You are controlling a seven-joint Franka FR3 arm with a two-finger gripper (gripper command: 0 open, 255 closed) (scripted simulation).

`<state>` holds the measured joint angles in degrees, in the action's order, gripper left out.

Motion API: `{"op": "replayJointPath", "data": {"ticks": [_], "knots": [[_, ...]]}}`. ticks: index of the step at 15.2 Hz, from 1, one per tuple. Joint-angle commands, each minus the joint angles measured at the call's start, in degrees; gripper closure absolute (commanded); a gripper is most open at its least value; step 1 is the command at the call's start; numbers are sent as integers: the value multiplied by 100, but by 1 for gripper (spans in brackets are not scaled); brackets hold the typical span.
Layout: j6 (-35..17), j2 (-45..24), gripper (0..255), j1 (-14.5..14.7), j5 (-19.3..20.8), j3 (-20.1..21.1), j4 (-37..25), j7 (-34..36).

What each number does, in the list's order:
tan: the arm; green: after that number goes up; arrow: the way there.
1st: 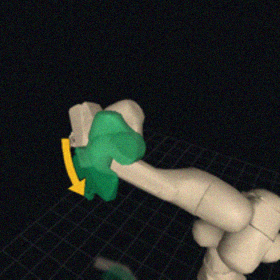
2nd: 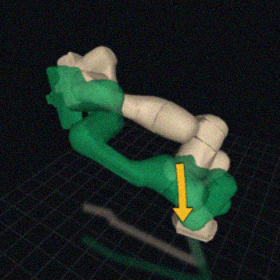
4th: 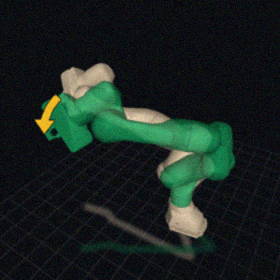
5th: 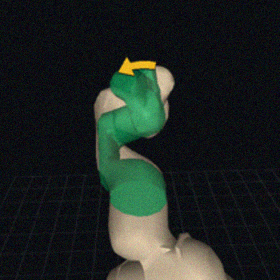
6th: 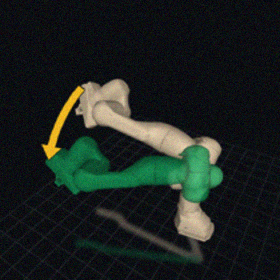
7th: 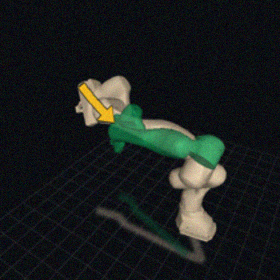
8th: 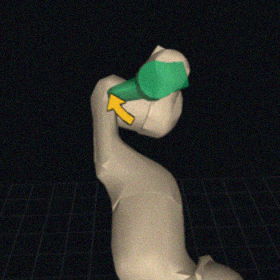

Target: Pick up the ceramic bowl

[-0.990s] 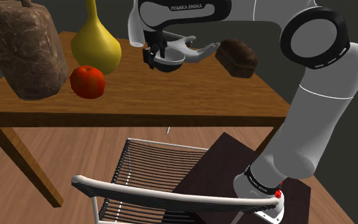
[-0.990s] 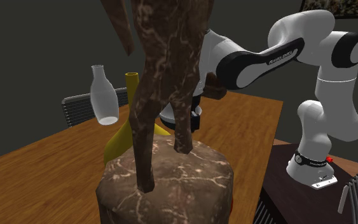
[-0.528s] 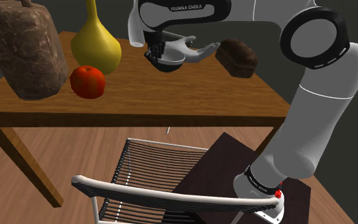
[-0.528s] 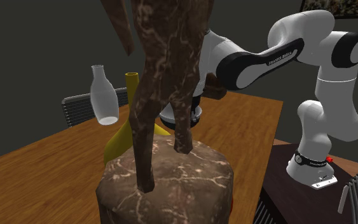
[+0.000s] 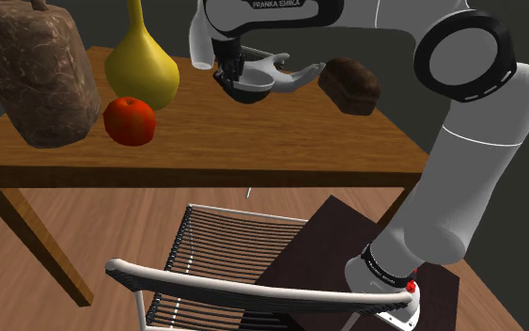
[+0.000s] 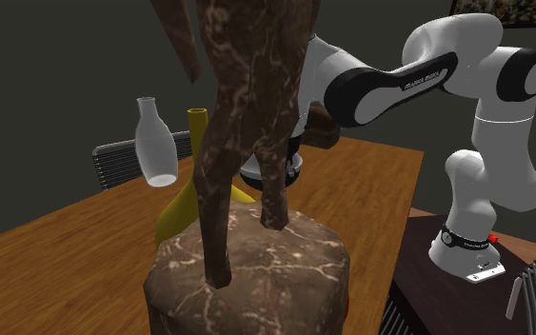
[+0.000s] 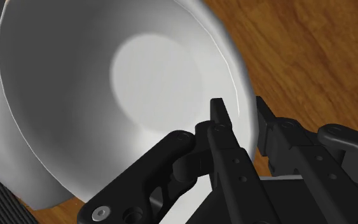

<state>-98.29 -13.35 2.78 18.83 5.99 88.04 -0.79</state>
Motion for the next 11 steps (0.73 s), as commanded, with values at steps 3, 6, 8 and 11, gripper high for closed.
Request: {"op": "replayJointPath", "data": {"ticks": [3, 6, 8, 11], "knots": [[294, -15, 255, 11, -9, 2, -325, -87], [525, -43, 255, 24, -12, 4, -592, -149], [683, -70, 255, 35, -12, 6, -783, -190], [928, -125, 255, 52, -7, 8, -1089, -254]]}}
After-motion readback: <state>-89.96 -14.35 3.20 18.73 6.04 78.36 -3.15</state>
